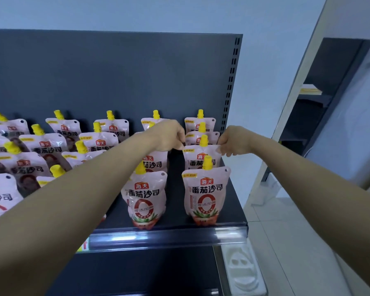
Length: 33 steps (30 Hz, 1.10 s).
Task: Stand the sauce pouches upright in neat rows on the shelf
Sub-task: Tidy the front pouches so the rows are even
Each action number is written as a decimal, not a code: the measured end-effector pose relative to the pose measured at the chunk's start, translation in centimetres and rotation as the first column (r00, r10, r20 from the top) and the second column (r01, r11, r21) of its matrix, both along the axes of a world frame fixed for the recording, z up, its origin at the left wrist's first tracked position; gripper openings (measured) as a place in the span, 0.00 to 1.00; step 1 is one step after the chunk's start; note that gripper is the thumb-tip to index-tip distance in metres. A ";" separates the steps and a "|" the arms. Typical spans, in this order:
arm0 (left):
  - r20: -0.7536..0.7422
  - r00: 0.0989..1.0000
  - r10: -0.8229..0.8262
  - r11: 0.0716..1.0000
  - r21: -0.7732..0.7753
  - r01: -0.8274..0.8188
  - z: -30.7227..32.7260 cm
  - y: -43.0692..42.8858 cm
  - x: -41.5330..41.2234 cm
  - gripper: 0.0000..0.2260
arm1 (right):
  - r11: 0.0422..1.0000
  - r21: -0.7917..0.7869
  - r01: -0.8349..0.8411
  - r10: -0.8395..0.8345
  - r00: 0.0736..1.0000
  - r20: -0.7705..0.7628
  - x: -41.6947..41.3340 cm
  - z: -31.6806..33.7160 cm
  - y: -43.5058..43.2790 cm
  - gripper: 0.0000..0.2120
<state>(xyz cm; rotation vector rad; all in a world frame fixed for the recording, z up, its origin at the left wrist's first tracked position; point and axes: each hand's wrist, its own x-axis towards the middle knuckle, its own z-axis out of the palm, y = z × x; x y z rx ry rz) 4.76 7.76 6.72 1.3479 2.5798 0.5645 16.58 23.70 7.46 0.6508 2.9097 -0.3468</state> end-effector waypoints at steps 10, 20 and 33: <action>0.002 0.999 -0.037 0.995 -0.093 0.037 -0.1 1.4 -1.2 0.07 | 0.973 -0.230 -0.008 -0.023 0.991 -0.135 -1.3 0.5 2.4 0.16; -0.153 0.966 0.209 0.965 0.193 -0.178 1.0 -0.9 -3.4 0.08 | 0.998 0.054 -0.022 0.029 0.992 -0.124 -5.3 -1.6 3.7 0.14; -0.144 0.929 0.341 0.940 0.029 -0.341 -0.4 -3.9 -7.4 0.13 | 1.000 -0.015 -0.025 0.022 0.987 -0.160 -6.3 -2.9 4.4 0.19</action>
